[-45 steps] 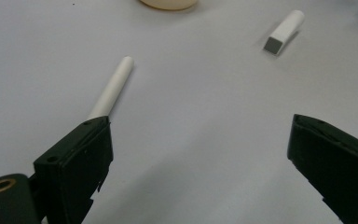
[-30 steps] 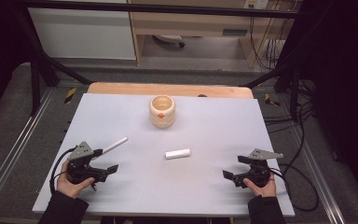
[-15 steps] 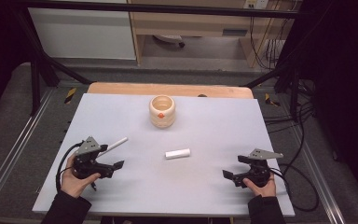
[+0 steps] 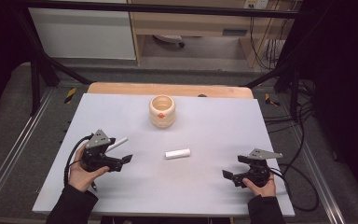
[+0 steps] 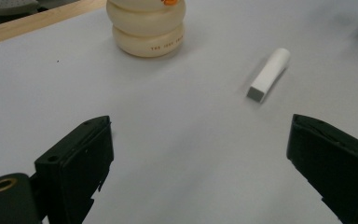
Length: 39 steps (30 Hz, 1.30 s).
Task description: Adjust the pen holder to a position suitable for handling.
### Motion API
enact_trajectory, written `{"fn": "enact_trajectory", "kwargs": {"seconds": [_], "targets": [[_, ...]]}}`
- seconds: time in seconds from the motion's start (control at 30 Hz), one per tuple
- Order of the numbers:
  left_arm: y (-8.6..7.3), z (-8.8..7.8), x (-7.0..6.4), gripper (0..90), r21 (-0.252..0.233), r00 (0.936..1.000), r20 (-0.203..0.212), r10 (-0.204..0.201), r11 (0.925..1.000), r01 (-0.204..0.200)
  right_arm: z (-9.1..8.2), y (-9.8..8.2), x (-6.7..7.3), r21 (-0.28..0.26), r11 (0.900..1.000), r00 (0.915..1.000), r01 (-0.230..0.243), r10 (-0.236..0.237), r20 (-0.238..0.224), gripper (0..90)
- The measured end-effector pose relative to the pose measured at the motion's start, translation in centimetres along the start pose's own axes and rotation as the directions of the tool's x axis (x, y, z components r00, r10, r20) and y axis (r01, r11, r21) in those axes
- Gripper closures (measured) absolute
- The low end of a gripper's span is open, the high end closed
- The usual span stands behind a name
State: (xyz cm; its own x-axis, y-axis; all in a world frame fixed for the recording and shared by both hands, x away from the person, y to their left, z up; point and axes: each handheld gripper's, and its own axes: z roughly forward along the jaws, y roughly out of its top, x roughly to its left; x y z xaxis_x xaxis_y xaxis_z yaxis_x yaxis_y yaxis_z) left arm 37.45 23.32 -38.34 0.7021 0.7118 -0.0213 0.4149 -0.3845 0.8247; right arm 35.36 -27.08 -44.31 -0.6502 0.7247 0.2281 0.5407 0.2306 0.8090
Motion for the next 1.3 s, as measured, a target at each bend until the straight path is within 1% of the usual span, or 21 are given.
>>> {"fn": "enact_trajectory", "kwargs": {"seconds": [0.1, 0.37, 0.53, 0.67, 0.93, 1.3], "targets": [[0.6, 0.4, -0.2, 7.6, 0.000, 1.0000, 0.007, 0.006, 1.0000, -0.006, 0.0, 0.0, 0.0, 0.000, 1.000, 1.0000, 0.001, -0.001, 0.003, 1.0], [2.0, 1.6, -0.8, 8.1, 0.010, 0.9997, 0.009, 0.023, 0.9997, -0.023, 0.1, 0.0, 0.0, 0.004, 1.000, 1.0000, 0.002, -0.002, 0.007, 0.9], [3.2, 2.4, -1.1, 9.1, 0.004, 0.9997, 0.007, 0.025, 0.9997, -0.025, 0.1, 0.0, -0.1, 0.006, 1.000, 1.0000, 0.006, -0.006, 0.006, 0.9], [4.1, 3.1, -1.2, 9.4, 0.008, 0.9993, 0.013, 0.036, 0.9993, -0.036, 0.1, 0.0, -0.1, 0.007, 1.000, 1.0000, 0.007, -0.007, 0.006, 0.9], [5.6, 4.8, -1.3, 10.2, 0.016, 0.9993, 0.019, 0.031, 0.9994, -0.032, 0.2, 0.0, -0.1, 0.012, 1.000, 0.9999, 0.009, -0.009, 0.006, 0.8], [7.6, 7.0, -0.9, 11.2, 0.024, 0.9998, -0.001, 0.020, 0.9995, -0.020, 0.2, 0.0, -0.1, 0.012, 1.000, 1.0000, 0.008, -0.008, 0.006, 0.8]]}}
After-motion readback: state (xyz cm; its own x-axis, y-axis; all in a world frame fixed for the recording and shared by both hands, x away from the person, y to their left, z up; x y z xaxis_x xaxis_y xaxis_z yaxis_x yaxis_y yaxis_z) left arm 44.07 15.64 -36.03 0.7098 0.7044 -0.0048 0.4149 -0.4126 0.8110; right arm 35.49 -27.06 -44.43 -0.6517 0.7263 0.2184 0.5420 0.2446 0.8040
